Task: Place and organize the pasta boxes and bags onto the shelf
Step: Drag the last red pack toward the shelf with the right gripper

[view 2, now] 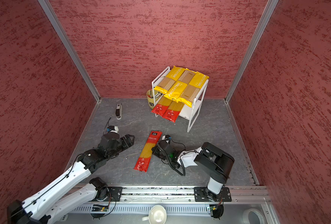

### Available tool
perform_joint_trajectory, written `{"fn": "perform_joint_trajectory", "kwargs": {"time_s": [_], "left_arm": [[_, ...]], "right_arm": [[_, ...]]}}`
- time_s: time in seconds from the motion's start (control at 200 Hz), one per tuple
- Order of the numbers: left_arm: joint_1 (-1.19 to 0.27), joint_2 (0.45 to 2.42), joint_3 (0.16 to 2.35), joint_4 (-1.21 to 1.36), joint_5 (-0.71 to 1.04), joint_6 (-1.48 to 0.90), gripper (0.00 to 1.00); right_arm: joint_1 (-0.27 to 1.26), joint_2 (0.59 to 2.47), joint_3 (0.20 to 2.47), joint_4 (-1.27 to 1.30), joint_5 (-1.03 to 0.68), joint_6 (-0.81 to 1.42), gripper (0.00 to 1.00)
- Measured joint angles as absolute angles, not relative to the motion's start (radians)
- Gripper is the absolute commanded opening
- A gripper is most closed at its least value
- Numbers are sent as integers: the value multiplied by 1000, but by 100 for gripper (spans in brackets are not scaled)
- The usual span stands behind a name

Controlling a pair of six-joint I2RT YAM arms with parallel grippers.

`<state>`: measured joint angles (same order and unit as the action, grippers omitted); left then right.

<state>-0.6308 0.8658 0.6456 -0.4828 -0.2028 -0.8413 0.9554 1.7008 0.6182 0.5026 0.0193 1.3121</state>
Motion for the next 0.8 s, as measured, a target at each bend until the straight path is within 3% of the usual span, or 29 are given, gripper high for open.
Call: {"fn": "perform_joint_trajectory", "kwargs": {"time_s": [0.135,0.346,0.476,0.561,0.716,0.802], "left_arm": [[-719,963,645,-425,-226,-859,85],[-738,986,594,-350,-218,-896,84],[-734,945,554,-354,-217,-917,84],[-707,894,551,-368,-200,-929,83],[-532,765,551,-409,-107,-935,82],[-443,703,563,-465,-65,-921,82]], "right_arm": [[947,1697,584,511,28,1340,48],[933,1753,620,535,30,1346,48],[932,1868,696,631,26,1358,36],[932,1925,723,693,20,1367,21],[932,1937,738,760,0,1353,3],[932,1911,730,787,-13,1349,0]]}}
